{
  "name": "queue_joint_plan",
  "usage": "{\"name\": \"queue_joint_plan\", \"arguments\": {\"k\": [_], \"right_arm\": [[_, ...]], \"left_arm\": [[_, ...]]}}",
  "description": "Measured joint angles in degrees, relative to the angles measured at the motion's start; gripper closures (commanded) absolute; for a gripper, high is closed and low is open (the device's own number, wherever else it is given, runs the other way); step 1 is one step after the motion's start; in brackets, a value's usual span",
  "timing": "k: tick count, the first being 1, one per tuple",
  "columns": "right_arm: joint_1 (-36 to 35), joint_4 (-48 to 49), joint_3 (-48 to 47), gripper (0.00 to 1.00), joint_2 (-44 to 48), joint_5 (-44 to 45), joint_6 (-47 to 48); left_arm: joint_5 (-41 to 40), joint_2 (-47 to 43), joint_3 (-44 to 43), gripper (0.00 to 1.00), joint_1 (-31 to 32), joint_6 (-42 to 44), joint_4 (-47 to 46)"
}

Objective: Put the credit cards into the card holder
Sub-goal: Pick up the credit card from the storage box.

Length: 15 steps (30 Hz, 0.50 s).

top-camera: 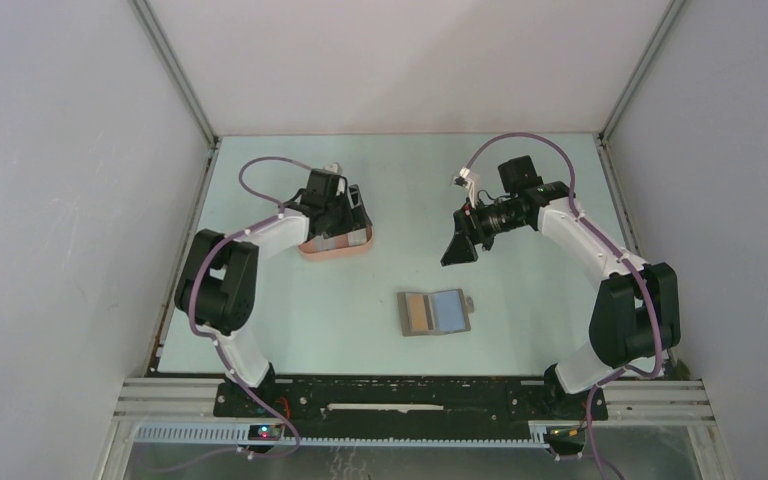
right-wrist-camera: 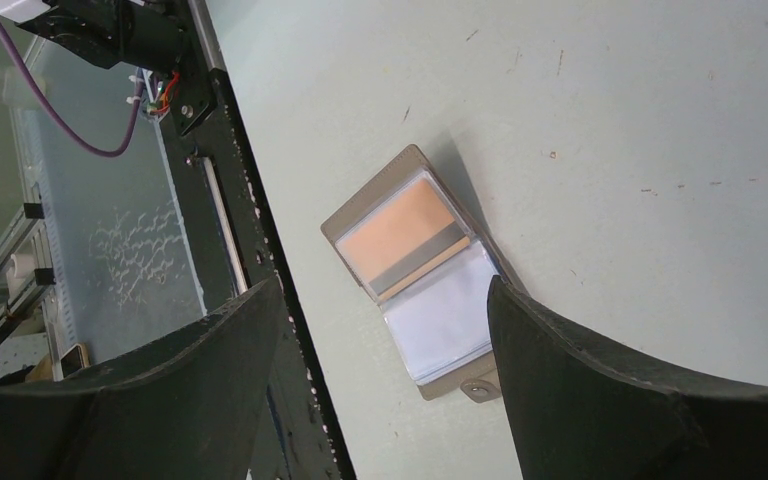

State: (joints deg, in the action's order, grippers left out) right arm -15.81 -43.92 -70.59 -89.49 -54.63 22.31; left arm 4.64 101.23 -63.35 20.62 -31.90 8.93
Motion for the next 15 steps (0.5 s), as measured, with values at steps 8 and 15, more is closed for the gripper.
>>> {"name": "queue_joint_plan", "arguments": {"k": [8,15], "right_arm": [[0.04,0.0,-0.04,0.16,0.0,-0.07,0.15],[0.11,-0.02,-0.07,0.16,0.0,-0.22,0.17]], "left_arm": [[0.07,-1.51,0.0,0.32,0.0,0.0,0.68],[0.11,-1.84,0.0,0.36,0.0,0.0,0.66]]}}
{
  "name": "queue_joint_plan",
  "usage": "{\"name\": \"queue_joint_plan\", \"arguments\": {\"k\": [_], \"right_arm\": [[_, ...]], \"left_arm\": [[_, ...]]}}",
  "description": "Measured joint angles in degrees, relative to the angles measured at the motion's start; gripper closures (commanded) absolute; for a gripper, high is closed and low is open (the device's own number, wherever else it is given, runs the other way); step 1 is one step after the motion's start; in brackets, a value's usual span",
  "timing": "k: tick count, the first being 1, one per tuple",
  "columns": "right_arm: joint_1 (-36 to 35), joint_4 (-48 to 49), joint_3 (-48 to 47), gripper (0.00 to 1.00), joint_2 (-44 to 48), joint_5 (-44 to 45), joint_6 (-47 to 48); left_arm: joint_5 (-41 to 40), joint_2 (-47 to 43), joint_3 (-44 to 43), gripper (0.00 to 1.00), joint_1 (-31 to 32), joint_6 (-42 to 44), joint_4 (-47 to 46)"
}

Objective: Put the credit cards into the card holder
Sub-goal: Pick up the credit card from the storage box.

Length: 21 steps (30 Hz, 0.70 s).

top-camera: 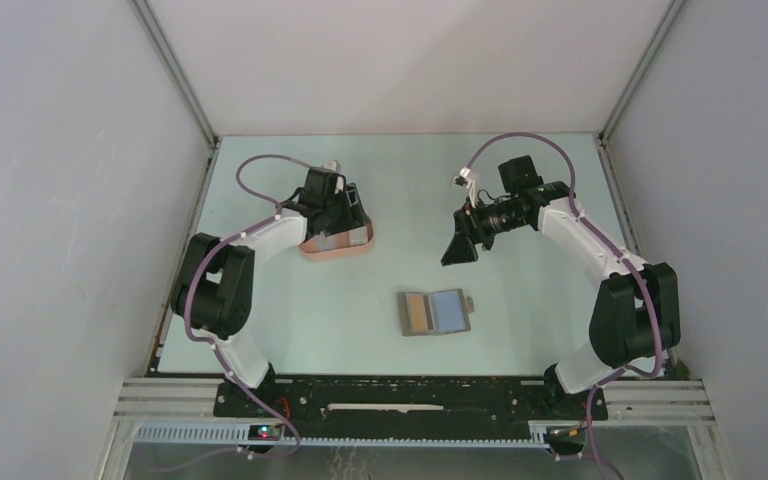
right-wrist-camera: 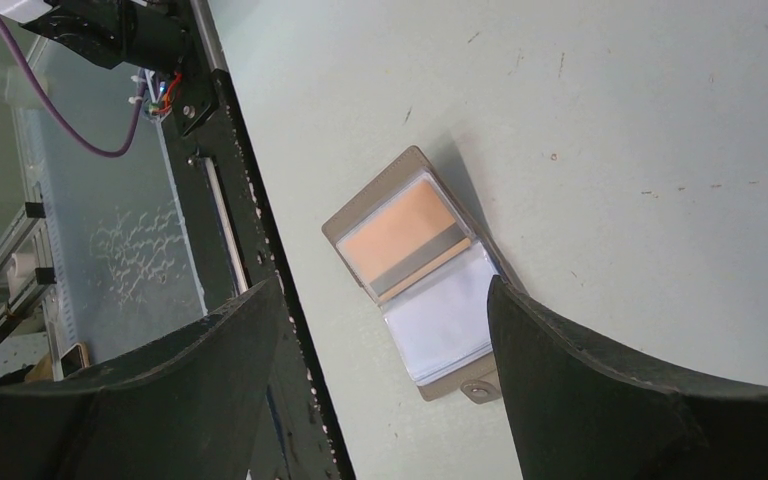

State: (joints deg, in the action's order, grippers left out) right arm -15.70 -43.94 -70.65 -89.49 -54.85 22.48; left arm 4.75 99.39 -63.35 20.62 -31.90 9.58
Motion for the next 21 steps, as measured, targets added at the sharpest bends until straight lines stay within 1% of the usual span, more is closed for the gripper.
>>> {"name": "queue_joint_plan", "arguments": {"k": [2,5,6,12,21], "right_arm": [[0.0,0.02,0.0,0.17,0.0,-0.13,0.02],[0.0,0.0,0.0,0.16,0.0,-0.17,0.11],[0.02,0.0,0.0,0.16,0.0,-0.17,0.17],[0.26,-0.02,0.0,0.17,0.0,-0.37,0.28],[0.31,-0.02,0.0,0.17,0.0,-0.57,0.39]], "left_arm": [[0.0,0.0,0.0,0.41,0.0,0.0,0.0],[-0.02,0.0,0.0,0.44,0.0,0.02,0.0],[0.0,-0.02,0.0,0.48,0.0,0.02,-0.02],[0.02,-0.09,0.0,0.49,0.02,0.39,0.0],[-0.02,-0.76,0.0,0.58,-0.02,0.44,0.09]]}}
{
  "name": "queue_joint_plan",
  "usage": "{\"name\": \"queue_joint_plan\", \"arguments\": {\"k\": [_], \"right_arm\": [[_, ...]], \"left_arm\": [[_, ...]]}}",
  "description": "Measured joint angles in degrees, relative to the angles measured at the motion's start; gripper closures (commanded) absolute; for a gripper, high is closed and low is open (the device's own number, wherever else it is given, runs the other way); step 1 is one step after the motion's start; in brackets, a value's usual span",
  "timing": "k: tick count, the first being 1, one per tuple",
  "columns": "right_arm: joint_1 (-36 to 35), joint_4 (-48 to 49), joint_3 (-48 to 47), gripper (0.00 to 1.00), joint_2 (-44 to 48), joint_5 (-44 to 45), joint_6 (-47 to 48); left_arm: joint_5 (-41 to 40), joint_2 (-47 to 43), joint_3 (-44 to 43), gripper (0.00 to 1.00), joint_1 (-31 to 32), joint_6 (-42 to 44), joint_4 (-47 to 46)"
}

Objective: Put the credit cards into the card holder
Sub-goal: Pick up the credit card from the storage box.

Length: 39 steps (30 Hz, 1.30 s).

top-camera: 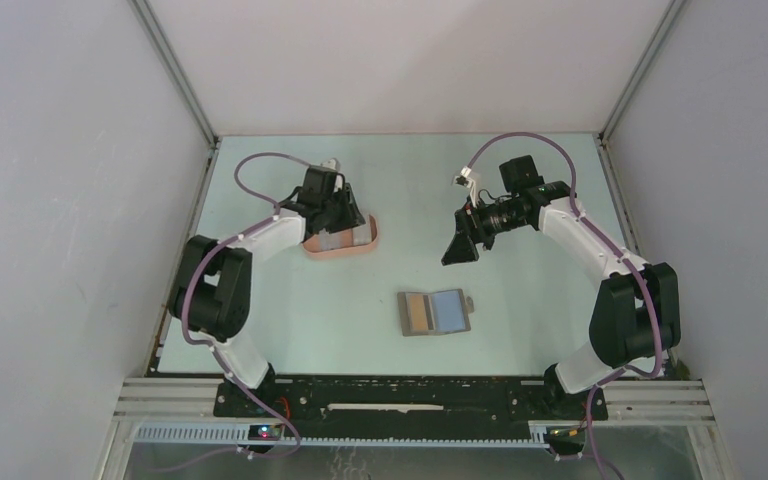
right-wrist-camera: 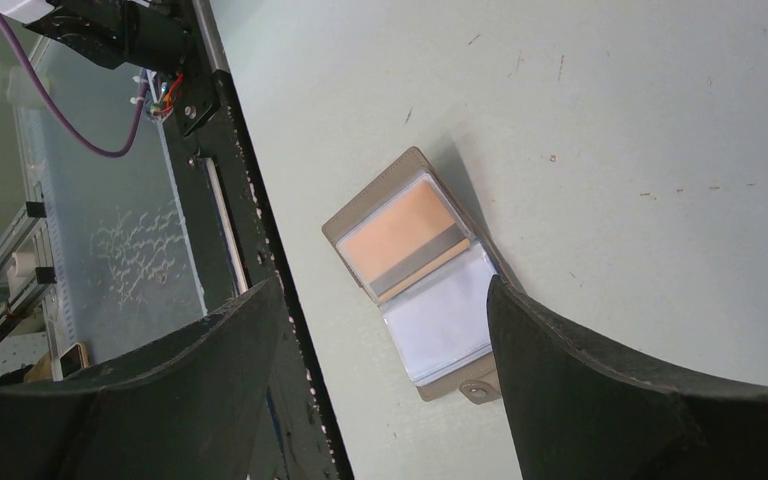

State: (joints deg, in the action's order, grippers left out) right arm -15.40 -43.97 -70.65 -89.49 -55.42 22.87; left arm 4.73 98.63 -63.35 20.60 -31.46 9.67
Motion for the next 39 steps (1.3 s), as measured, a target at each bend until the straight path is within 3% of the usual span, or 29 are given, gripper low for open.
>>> {"name": "queue_joint_plan", "arguments": {"k": [9,13,19,35,39], "right_arm": [[0.0,0.0,0.0,0.17,0.0,-0.02,0.02],[0.0,-0.02,0.0,0.17,0.0,-0.02,0.04],[0.0,-0.02,0.0,0.17,0.0,-0.02,0.07],[0.02,-0.15,0.0,0.17,0.0,-0.04,0.33],[0.02,-0.17,0.0,0.17,0.0,-0.04,0.42]], "left_arm": [[0.24,-0.96,0.0,0.73,-0.04,-0.02,-0.13],[0.52,-0.96,0.0,0.73,-0.04,0.0,-0.13],[1.14,-0.96,0.0,0.67,-0.17,0.02,-0.11],[-2.62,-6.73,1.33,0.28,-1.92,5.18,-0.2],[-1.03,-5.81,2.08,0.23,-2.43,5.09,-0.81]]}}
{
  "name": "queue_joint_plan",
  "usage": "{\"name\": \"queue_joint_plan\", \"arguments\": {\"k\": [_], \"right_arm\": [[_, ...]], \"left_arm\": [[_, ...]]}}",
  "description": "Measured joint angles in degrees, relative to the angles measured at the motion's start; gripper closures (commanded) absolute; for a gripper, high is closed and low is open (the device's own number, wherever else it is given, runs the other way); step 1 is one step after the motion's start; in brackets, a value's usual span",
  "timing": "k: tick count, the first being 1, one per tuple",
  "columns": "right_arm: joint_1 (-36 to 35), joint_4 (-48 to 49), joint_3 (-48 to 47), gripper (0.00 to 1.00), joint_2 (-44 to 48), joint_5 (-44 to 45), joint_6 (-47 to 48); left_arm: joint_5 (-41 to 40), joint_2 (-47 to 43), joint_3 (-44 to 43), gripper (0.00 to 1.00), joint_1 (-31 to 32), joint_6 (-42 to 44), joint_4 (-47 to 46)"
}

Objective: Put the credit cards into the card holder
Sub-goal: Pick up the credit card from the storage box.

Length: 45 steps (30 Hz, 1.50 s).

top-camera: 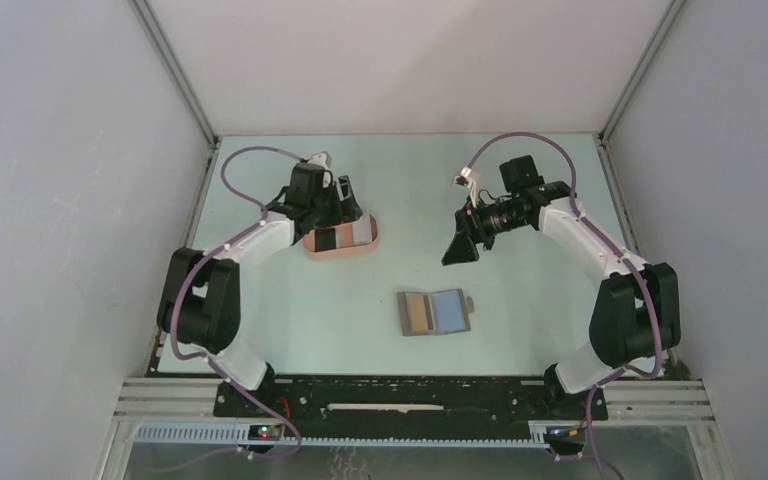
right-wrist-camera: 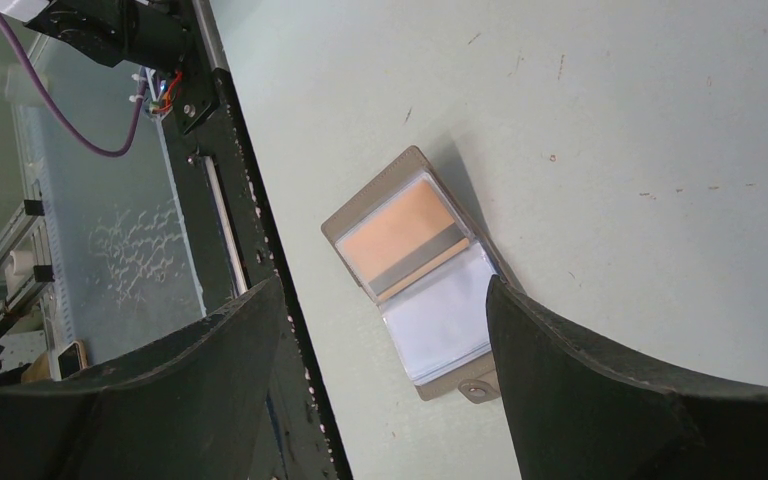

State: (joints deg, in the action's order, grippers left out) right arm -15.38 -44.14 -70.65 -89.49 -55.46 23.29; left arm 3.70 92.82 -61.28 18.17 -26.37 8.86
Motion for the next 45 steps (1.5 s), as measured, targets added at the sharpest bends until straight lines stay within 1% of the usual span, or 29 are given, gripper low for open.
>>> {"name": "queue_joint_plan", "arguments": {"k": [8,12,22,24,26,33,38,45], "right_arm": [[0.04,-0.02,0.0,0.18,0.0,0.0,0.02],[0.07,-0.07,0.0,0.17,0.0,0.0,0.02],[0.28,-0.24,0.0,0.17,0.0,-0.11,0.04],[0.31,-0.24,0.0,0.17,0.0,-0.13,0.04],[0.31,-0.24,0.0,0.17,0.0,-0.13,0.04],[0.31,-0.24,0.0,0.17,0.0,-0.13,0.02],[0.31,-0.26,0.0,0.18,0.0,-0.13,0.04],[0.31,-0.26,0.0,0.17,0.0,-0.13,0.04]], "left_arm": [[4.85,6.82,0.0,0.22,0.02,-1.14,-2.43],[6.51,8.46,0.0,0.23,0.02,-2.1,-2.91],[9.81,8.52,0.0,0.35,0.02,-3.69,-5.33],[10.23,8.52,0.0,0.4,-0.07,-3.87,-5.46],[10.45,8.5,0.0,0.46,-0.15,-4.2,-5.57],[11.1,7.58,0.0,0.48,-0.22,-4.76,-6.14],[11.47,7.34,0.0,0.52,-0.22,-4.96,-6.54],[11.56,7.34,0.0,0.63,-0.22,-5.18,-6.67]]}}
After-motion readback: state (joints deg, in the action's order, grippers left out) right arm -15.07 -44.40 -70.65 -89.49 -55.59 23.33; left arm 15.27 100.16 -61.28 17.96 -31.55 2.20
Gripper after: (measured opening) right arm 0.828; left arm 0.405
